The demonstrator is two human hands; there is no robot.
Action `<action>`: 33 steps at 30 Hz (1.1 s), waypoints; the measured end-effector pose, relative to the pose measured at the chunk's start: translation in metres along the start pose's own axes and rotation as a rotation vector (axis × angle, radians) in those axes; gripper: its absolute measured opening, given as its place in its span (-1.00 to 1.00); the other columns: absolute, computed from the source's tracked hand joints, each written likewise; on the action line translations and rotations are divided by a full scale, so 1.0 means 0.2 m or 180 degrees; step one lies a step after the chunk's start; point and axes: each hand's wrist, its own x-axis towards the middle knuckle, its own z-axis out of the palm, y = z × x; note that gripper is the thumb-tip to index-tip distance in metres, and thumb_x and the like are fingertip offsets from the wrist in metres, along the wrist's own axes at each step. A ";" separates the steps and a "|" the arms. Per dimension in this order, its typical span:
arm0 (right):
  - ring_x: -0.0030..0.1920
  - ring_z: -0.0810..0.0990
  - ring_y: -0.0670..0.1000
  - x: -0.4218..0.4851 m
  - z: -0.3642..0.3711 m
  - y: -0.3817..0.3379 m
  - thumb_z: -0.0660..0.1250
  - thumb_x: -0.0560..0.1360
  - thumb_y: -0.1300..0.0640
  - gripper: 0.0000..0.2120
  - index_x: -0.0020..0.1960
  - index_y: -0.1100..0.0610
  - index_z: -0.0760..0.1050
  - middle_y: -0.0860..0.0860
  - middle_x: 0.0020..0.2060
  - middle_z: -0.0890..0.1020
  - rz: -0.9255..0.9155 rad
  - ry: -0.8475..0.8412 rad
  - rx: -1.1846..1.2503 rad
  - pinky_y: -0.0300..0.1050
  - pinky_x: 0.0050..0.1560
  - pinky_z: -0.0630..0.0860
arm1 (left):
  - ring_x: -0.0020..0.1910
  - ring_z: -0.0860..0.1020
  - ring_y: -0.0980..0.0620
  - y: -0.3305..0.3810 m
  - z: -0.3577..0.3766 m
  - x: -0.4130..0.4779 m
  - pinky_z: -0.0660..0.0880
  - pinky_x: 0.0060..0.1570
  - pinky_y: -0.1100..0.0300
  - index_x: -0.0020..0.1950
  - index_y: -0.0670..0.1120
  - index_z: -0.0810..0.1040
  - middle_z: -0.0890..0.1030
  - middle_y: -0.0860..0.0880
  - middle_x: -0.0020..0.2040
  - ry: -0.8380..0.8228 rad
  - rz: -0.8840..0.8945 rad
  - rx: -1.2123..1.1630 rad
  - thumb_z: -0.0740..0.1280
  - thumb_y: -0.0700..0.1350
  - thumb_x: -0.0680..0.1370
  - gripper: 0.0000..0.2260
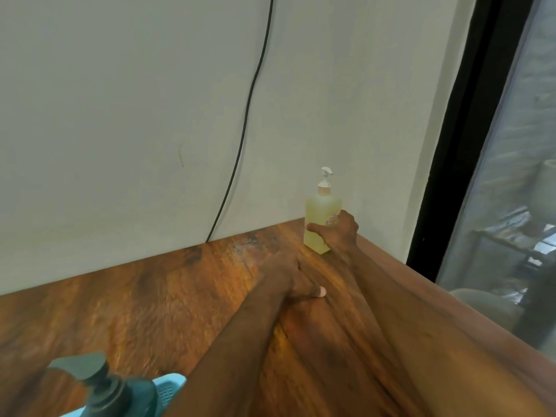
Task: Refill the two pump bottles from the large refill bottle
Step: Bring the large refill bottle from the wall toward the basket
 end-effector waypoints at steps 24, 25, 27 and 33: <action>0.08 0.58 -0.06 -1.74 -0.87 -0.21 0.70 0.19 -0.08 -0.20 0.34 0.11 0.49 -0.05 0.14 0.64 -0.0330 -0.0262 -0.0071 -0.19 -0.05 0.58 | 0.16 0.64 -0.11 0.16 0.02 -1.41 0.56 0.30 -0.02 0.32 -0.04 0.55 0.66 -0.07 0.23 -0.0306 0.0316 0.0214 0.42 0.02 0.62 -0.69; 0.06 0.56 -0.08 -1.80 -0.91 -0.21 0.70 0.20 -0.06 -0.21 0.33 0.12 0.49 -0.06 0.13 0.63 -0.0344 -0.0250 -0.0096 -0.21 -0.07 0.55 | 0.16 0.63 -0.12 0.15 0.02 -1.48 0.56 0.30 -0.02 0.31 -0.06 0.57 0.66 -0.09 0.22 -0.0350 0.0335 0.0258 0.41 0.04 0.63 -0.69; 0.03 0.54 -0.09 -1.91 -0.97 -0.21 0.70 0.20 -0.03 -0.22 0.33 0.12 0.50 -0.02 0.15 0.65 -0.0313 -0.0248 -0.0122 -0.19 -0.05 0.53 | 0.16 0.62 -0.10 0.13 0.01 -1.60 0.57 0.29 0.03 0.31 -0.07 0.59 0.65 -0.09 0.22 -0.0358 0.0375 0.0173 0.42 0.05 0.63 -0.68; -0.03 0.53 -0.13 -2.16 -1.04 -0.19 0.69 0.24 -0.02 -0.29 0.30 0.14 0.53 0.00 0.16 0.66 -0.0346 -0.0364 -0.0414 -0.40 -0.30 0.37 | 0.04 0.59 0.04 0.01 0.01 -1.90 0.59 0.11 0.18 0.18 0.03 0.52 0.63 0.02 0.16 -0.0064 0.0469 -0.0710 0.39 -0.03 0.66 -0.87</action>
